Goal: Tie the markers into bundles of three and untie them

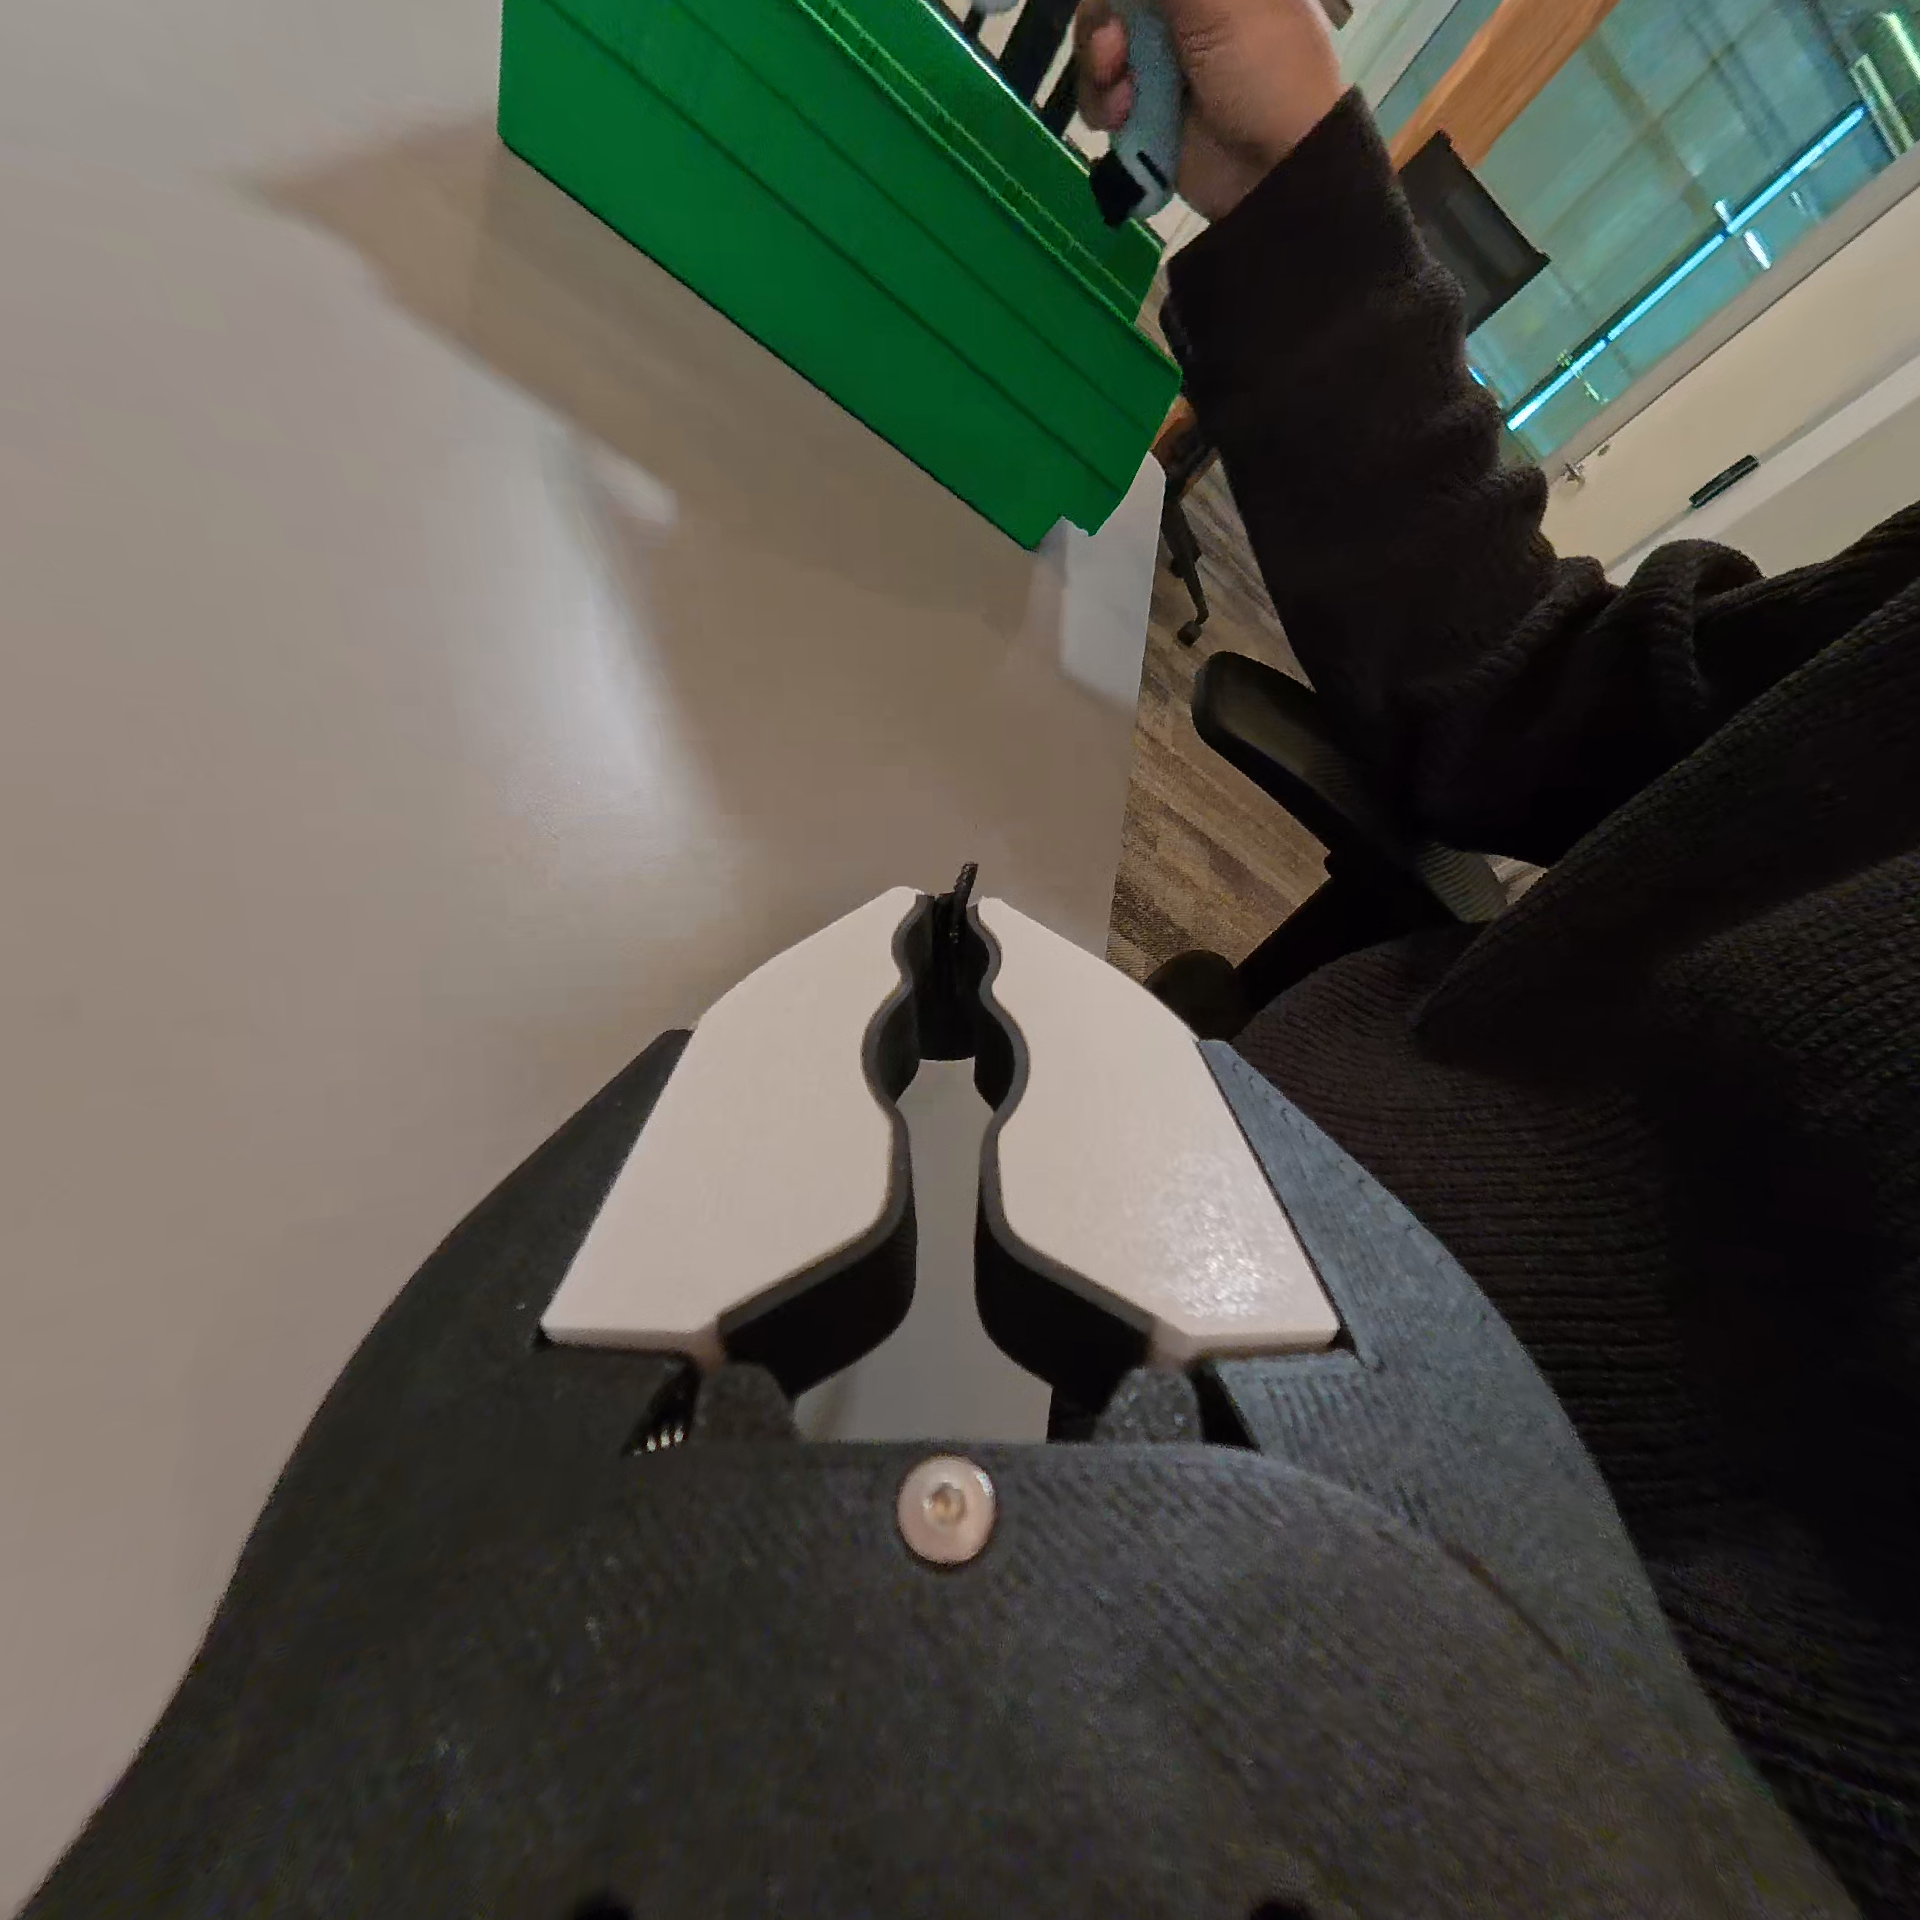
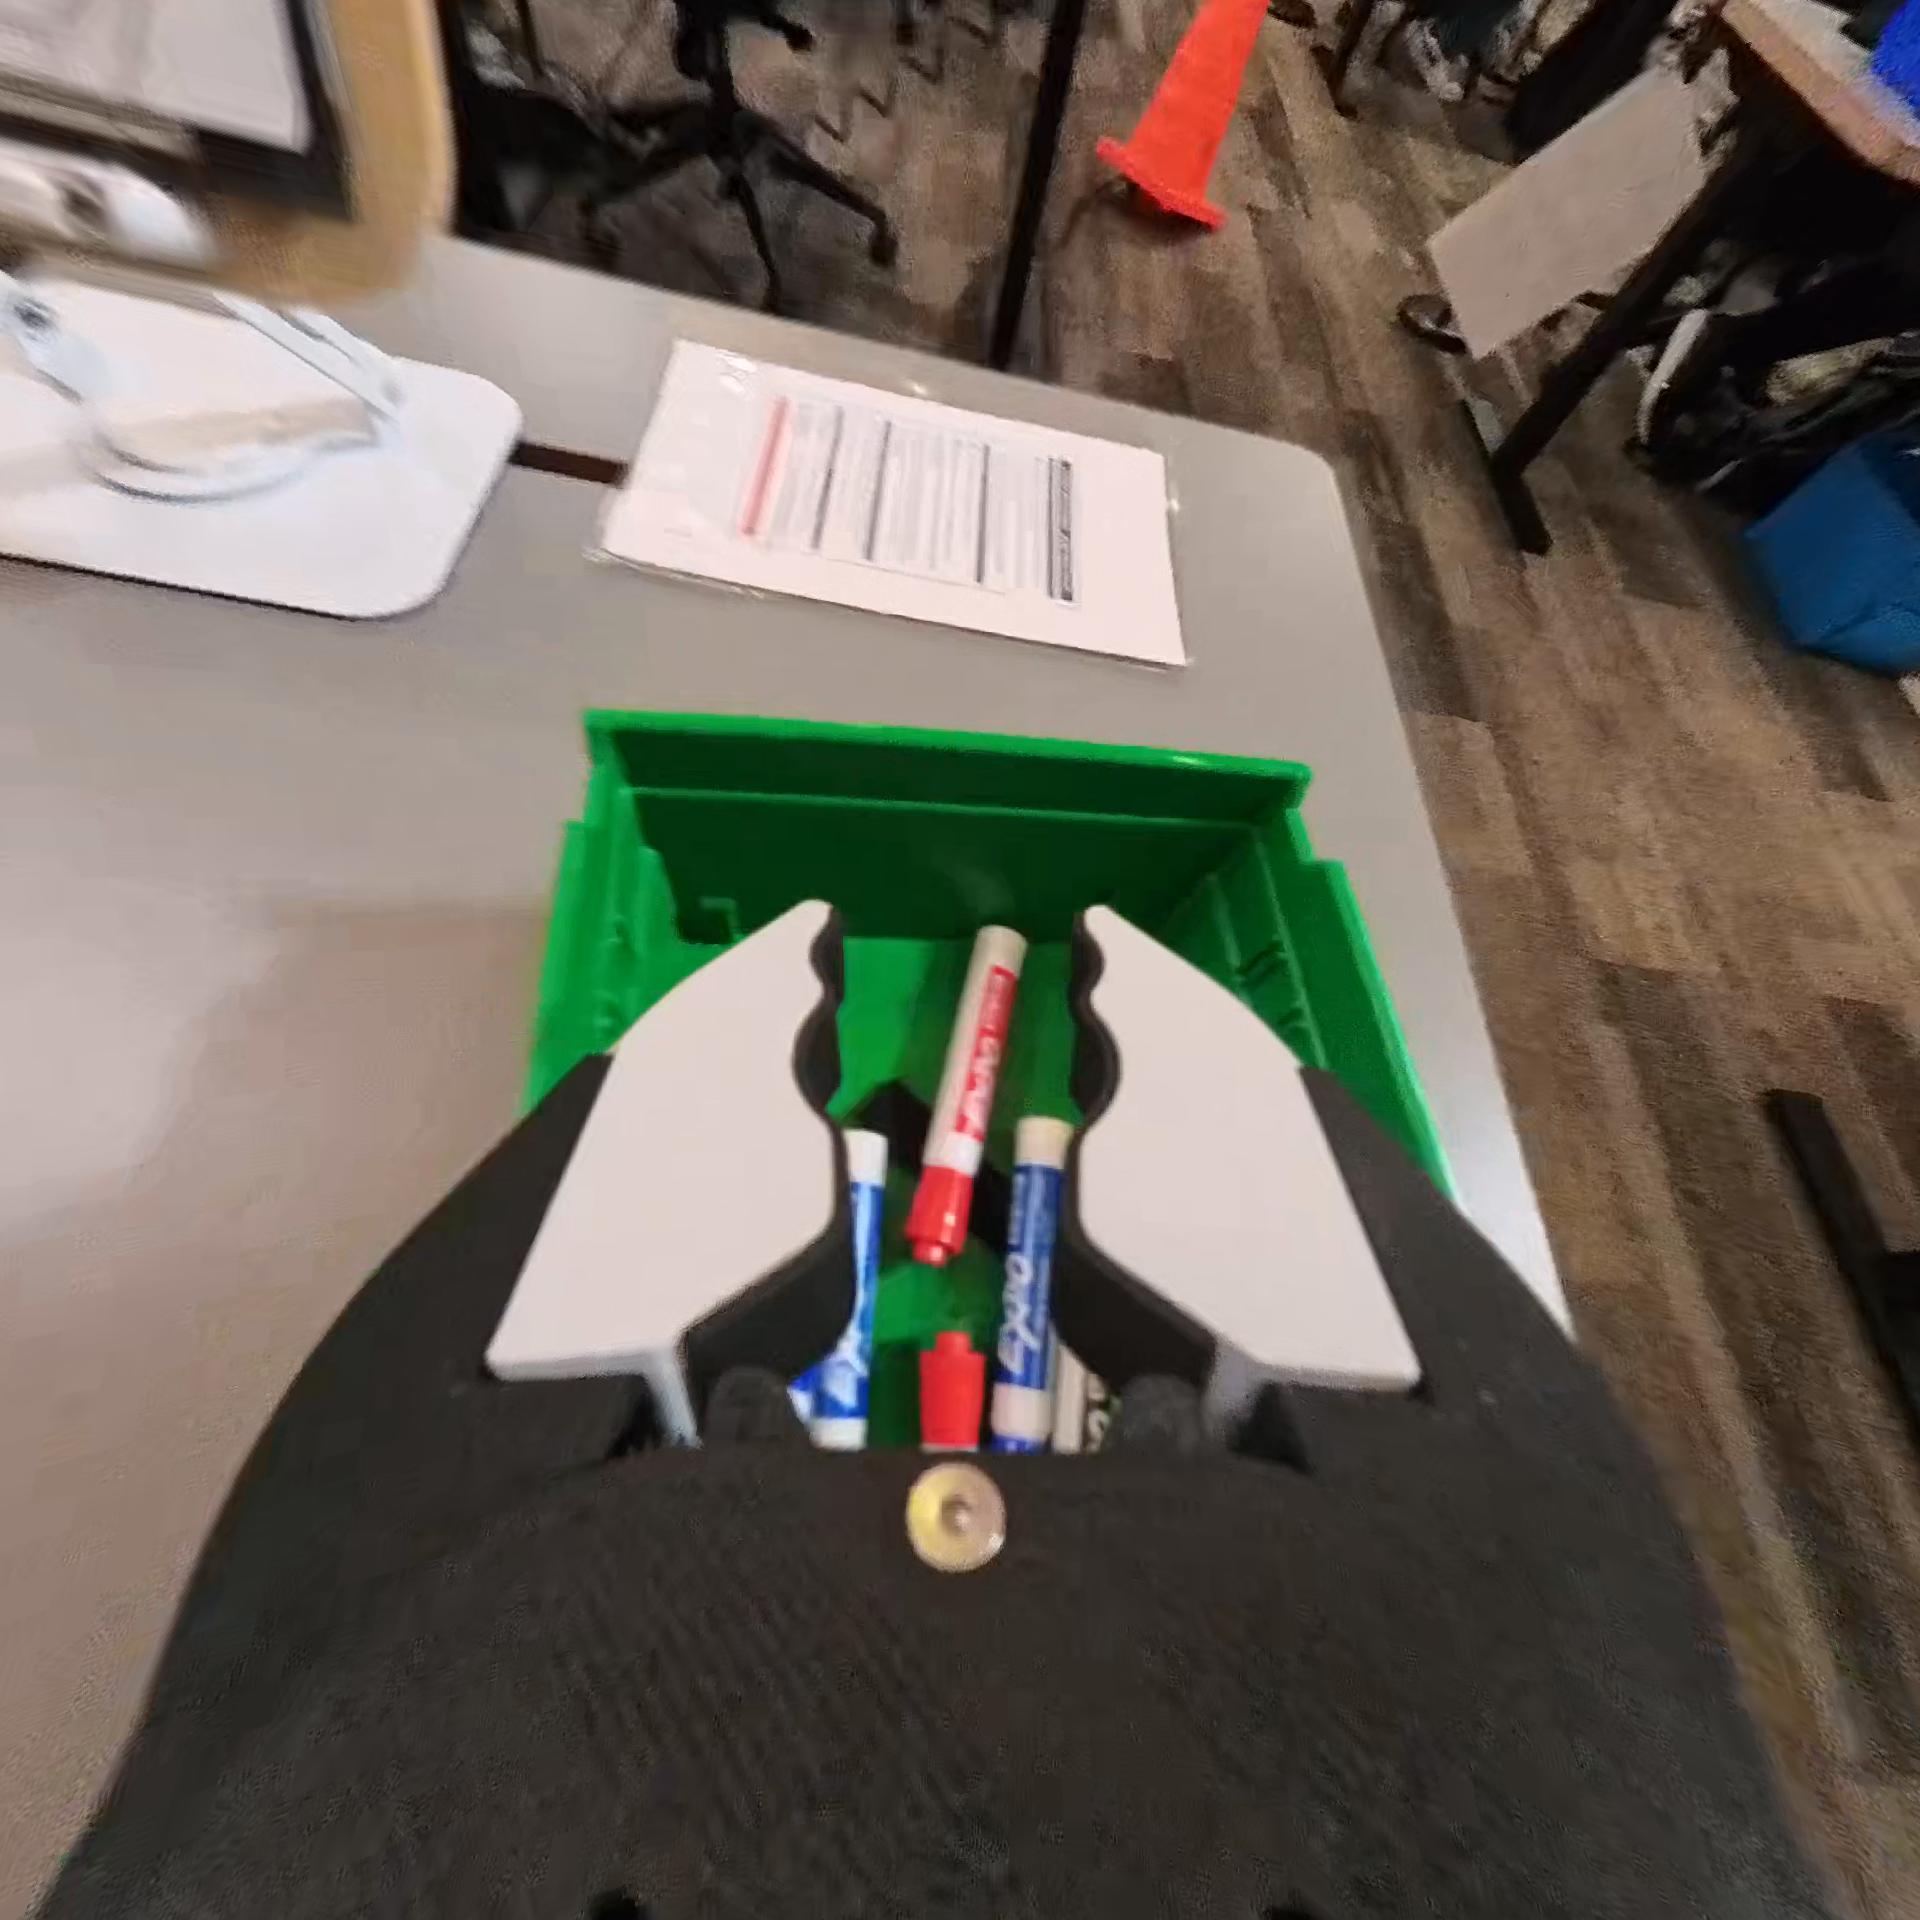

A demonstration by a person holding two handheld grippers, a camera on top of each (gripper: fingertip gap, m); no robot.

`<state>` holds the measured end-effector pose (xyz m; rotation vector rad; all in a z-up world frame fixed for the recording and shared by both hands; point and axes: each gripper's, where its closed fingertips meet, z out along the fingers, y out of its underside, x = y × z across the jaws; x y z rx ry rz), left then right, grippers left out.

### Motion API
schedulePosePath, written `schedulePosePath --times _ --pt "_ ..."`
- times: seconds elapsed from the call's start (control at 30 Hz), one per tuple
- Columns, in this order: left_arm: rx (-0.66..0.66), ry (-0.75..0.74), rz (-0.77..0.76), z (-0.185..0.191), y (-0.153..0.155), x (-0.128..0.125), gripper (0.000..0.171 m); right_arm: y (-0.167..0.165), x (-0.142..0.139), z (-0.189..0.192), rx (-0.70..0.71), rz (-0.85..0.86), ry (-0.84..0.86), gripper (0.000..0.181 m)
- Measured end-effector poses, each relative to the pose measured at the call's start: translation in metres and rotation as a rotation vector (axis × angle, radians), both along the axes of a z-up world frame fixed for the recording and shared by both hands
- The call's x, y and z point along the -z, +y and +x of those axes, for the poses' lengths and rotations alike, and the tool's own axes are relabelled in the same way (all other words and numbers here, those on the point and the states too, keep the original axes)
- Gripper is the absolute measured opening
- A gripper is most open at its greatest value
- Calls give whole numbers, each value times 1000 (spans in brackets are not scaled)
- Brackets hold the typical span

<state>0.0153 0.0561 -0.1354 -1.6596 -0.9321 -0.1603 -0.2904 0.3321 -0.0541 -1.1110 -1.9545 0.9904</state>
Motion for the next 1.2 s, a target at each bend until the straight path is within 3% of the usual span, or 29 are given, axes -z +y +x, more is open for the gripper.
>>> schedulePosePath --times 0.07,0.2,0.3,0.4,0.47,0.57,0.7,0.87,0.93,1.0,1.07,1.13,1.2 --pt "-2 3 4 0 0 -1 5 -33 -26 25 -114 -156 17 39" --pt "-14 3 16 -3 0 -2 6 -141 -56 115 -502 -558 -43 40" --pt "-19 5 32 -4 -2 -4 6 -207 -27 190 -699 -690 -130 39" --pt "-20 7 59 -3 -5 -8 5 -244 27 241 -745 -667 -239 44" --pt "1 7 96 1 -4 -12 5 -254 35 262 -791 -655 -300 48" --pt "63 17 182 10 0 -25 5 -255 37 274 -896 -552 -230 38" --pt "117 21 248 17 4 -34 5 -259 57 298 -1049 -458 -316 38" --pt "198 29 302 30 12 -44 5 -263 68 318 -1135 -349 -291 39" --pt "222 38 306 35 16 -45 6 -265 76 323 -1165 -272 -259 30" --pt "228 41 291 37 18 -43 7 -267 76 332 -1203 -240 -218 5" --pt "173 41 264 29 17 -40 28 -270 70 327 -1169 -232 -144 3" --pt "40 58 231 11 8 -37 65 -268 66 315 -1102 -251 -133 3" --pt "-36 63 222 1 -2 -36 73 -264 62 298 -1027 -309 -149 3"
